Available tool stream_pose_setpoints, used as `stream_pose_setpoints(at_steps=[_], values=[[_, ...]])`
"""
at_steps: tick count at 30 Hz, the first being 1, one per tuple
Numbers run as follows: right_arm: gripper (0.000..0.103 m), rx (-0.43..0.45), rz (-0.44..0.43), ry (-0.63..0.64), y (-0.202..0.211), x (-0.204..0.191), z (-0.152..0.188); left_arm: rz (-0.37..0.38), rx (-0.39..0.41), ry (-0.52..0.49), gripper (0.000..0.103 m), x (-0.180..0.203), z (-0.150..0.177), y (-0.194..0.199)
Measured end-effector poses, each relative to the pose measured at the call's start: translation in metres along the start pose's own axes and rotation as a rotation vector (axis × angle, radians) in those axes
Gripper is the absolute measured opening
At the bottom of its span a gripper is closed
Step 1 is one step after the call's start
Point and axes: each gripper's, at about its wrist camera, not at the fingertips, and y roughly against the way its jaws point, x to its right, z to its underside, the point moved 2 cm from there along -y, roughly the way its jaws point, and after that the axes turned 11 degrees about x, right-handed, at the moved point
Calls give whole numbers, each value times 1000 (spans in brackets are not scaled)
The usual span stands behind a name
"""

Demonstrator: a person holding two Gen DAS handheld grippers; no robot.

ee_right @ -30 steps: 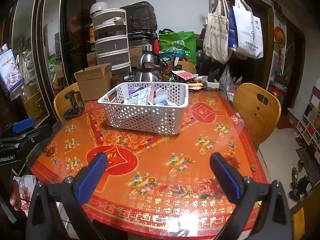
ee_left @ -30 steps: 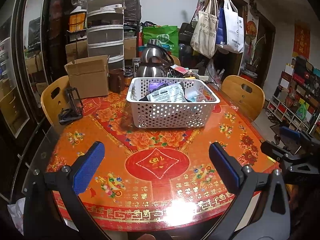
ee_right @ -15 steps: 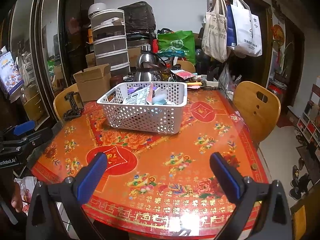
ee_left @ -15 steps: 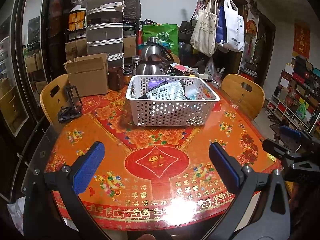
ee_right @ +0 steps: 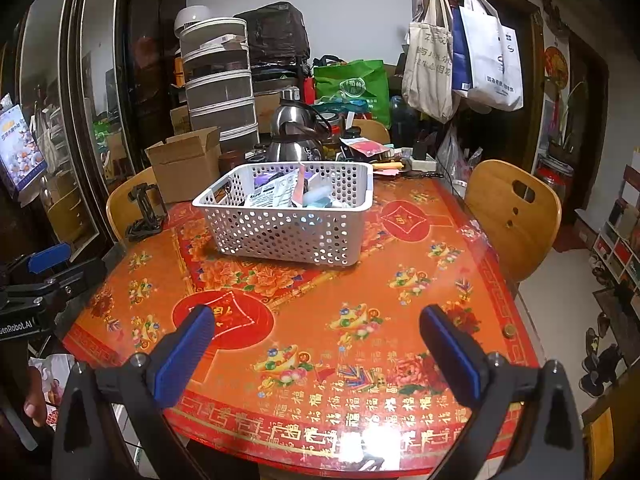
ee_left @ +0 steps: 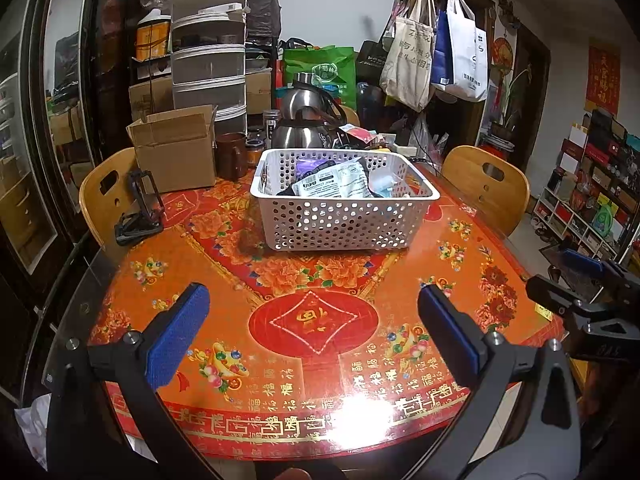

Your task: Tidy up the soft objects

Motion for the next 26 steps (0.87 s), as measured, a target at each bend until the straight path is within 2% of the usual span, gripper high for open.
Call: stream_pose_setpoints(at_steps=[26], values=[[102, -3, 1, 6, -1, -1, 3, 11, -6, -13, 103, 1, 6, -1]])
